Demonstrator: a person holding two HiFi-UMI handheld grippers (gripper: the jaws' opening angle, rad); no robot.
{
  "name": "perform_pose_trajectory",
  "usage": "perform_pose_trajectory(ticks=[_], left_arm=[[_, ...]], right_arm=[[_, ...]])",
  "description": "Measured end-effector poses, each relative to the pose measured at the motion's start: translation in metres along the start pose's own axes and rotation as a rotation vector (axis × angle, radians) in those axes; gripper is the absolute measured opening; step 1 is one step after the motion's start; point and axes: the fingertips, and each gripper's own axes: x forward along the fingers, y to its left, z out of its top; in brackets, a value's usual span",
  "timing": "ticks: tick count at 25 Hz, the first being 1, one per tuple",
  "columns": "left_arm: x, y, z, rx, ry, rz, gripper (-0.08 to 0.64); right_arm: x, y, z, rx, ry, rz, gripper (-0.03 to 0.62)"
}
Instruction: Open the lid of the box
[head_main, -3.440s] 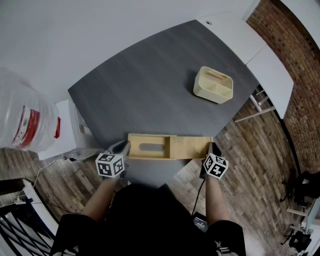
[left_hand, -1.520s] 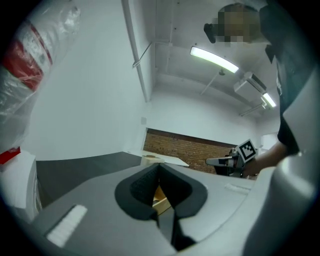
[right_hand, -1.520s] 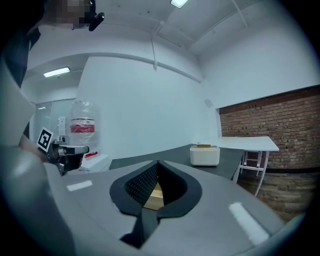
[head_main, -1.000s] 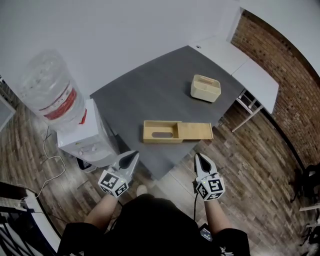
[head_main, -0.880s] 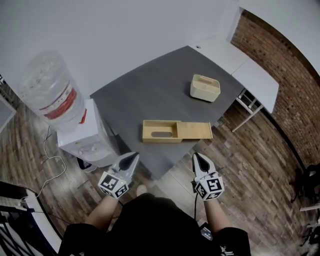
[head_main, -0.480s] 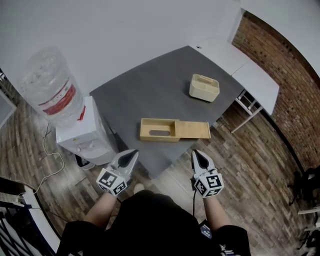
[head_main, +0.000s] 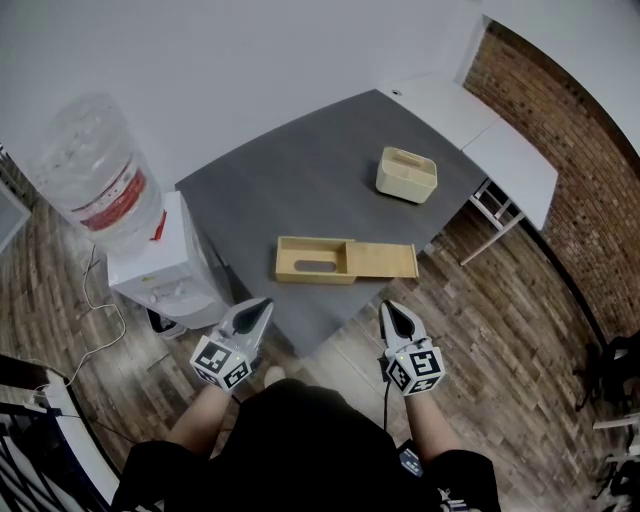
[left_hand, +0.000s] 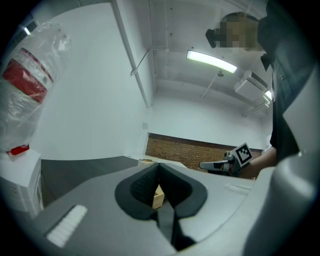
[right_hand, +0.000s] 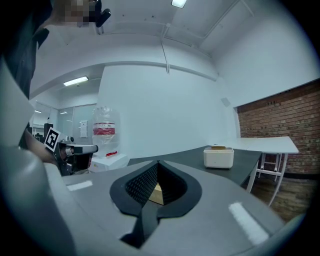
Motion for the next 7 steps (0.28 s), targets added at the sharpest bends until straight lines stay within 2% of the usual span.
perform_pose_trajectory(ticks=[7], left_arm=[[0.0052, 0.0064, -0.0012, -0.003, 0.006, 0.0, 0.0]], right_arm=[[0.0056, -0.0013, -0.0008, 0.002, 0.005, 0.003, 0.002]])
